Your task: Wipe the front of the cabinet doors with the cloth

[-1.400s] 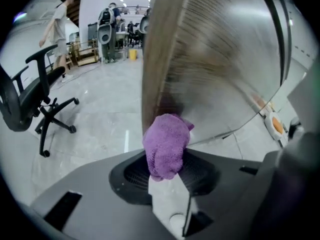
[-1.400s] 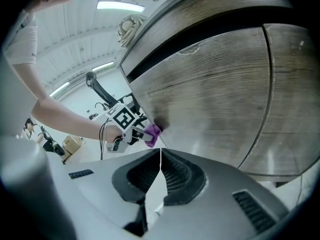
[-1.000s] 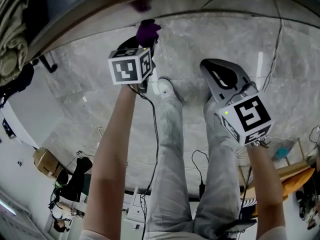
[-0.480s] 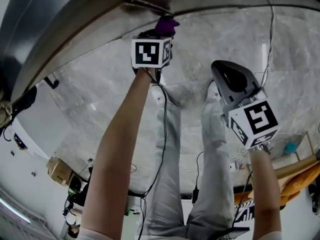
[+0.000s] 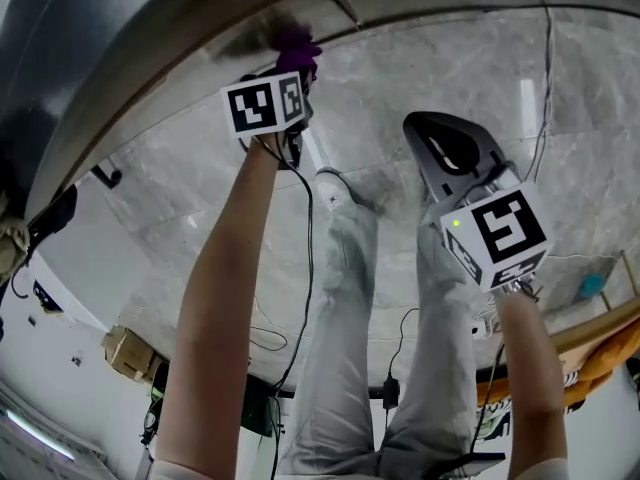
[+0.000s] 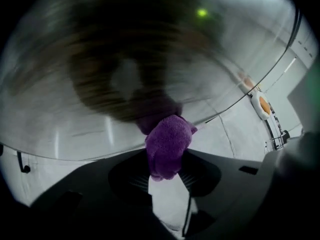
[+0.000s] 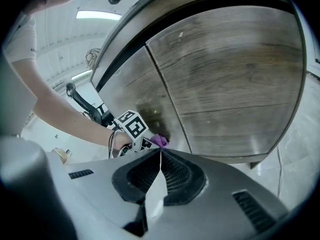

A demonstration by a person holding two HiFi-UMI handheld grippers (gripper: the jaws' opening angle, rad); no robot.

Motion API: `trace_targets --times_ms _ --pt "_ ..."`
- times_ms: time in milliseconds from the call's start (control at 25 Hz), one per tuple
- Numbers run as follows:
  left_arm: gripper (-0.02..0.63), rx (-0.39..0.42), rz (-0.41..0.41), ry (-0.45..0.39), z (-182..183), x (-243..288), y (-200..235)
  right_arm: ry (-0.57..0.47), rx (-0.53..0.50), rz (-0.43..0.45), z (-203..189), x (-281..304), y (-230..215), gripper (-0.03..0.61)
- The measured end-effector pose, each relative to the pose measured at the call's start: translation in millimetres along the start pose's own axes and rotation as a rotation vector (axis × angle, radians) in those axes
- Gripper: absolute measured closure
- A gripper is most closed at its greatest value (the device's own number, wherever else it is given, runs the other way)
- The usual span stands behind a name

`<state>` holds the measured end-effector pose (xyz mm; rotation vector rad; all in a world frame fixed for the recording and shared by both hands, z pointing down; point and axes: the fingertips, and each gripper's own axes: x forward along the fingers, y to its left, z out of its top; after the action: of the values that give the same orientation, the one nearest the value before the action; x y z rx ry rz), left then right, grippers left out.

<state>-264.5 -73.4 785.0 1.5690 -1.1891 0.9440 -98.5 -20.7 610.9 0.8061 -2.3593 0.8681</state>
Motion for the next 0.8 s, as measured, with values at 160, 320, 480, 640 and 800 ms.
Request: trace_targets --times_ms 160,320,480,640,800 --pt "0.472 -0.071 0.073 0.017 -27.4 -17.9 68.7 0.006 0.009 -0.005 2.4 19.7 23.2 0.551" --pt "0.472 -0.126 0.132 0.023 -48.4 -38.0 128.8 0.017 -0.025 0.014 2.0 40.4 47.7 0.551" --pt "0.472 -0.141 0.158 0.029 -63.0 -54.7 167.6 0.024 -0.035 0.036 3.5 61.9 76.3 0.551" --pt "0.472 -0.161 0.180 0.018 -69.6 -69.0 188.5 0.033 -0.062 0.083 11.2 77.2 101.3 0.551" --pt "0.472 -0.237 0.228 -0.008 -78.9 -83.8 209.6 0.036 -0.066 0.109 20.0 81.2 114.1 0.551"
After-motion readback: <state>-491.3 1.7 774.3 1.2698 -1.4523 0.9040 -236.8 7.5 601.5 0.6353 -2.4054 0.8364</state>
